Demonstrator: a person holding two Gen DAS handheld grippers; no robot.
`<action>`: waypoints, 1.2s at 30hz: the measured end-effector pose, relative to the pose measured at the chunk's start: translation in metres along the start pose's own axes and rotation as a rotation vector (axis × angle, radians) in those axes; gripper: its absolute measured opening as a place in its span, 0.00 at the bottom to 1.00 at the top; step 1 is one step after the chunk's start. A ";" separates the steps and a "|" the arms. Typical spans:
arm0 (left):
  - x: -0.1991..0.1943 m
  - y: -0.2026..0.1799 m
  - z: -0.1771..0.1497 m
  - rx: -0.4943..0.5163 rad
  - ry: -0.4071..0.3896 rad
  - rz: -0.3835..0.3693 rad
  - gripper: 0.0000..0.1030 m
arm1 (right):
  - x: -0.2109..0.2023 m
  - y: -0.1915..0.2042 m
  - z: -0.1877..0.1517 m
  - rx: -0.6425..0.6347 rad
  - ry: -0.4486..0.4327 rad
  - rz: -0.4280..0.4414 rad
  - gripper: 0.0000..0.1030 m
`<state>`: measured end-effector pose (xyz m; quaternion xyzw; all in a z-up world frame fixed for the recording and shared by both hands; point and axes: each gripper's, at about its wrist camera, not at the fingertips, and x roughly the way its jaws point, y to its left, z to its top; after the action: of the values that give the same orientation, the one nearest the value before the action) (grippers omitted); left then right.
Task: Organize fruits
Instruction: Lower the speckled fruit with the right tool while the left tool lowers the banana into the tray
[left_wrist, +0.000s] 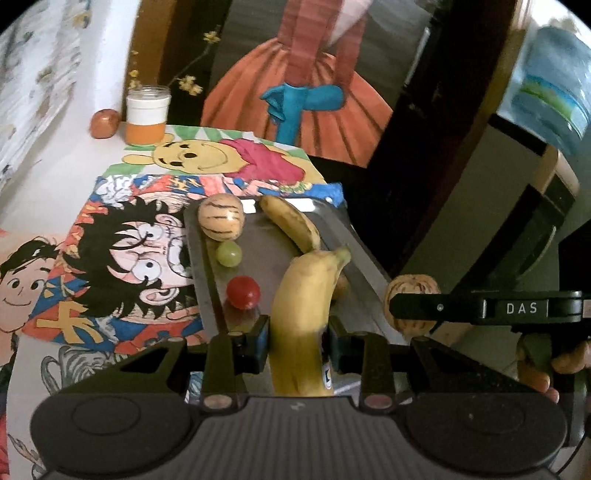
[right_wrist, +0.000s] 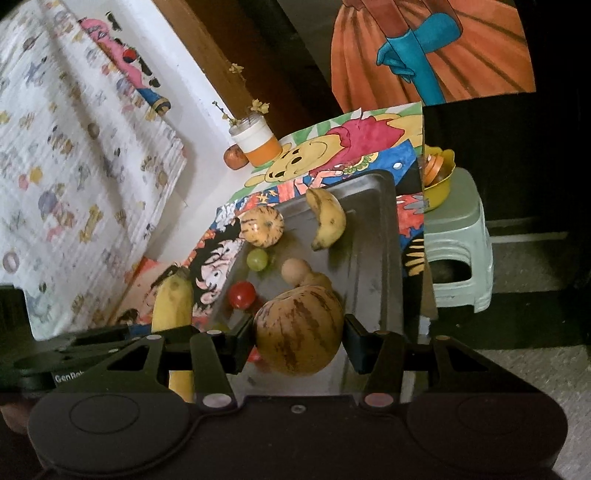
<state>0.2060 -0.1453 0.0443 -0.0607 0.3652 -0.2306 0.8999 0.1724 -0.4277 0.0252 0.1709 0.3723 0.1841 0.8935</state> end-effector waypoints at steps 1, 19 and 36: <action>0.001 -0.001 -0.001 0.010 0.003 0.000 0.34 | -0.001 -0.001 -0.003 -0.007 -0.004 -0.002 0.51; 0.021 -0.006 -0.002 0.051 0.018 -0.015 0.34 | 0.000 -0.010 -0.031 -0.058 -0.064 -0.024 0.51; 0.017 0.006 -0.010 -0.033 -0.032 -0.014 0.34 | 0.003 -0.005 -0.043 -0.120 -0.118 -0.038 0.51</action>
<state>0.2118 -0.1475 0.0249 -0.0817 0.3542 -0.2296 0.9029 0.1438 -0.4232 -0.0070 0.1205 0.3107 0.1786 0.9258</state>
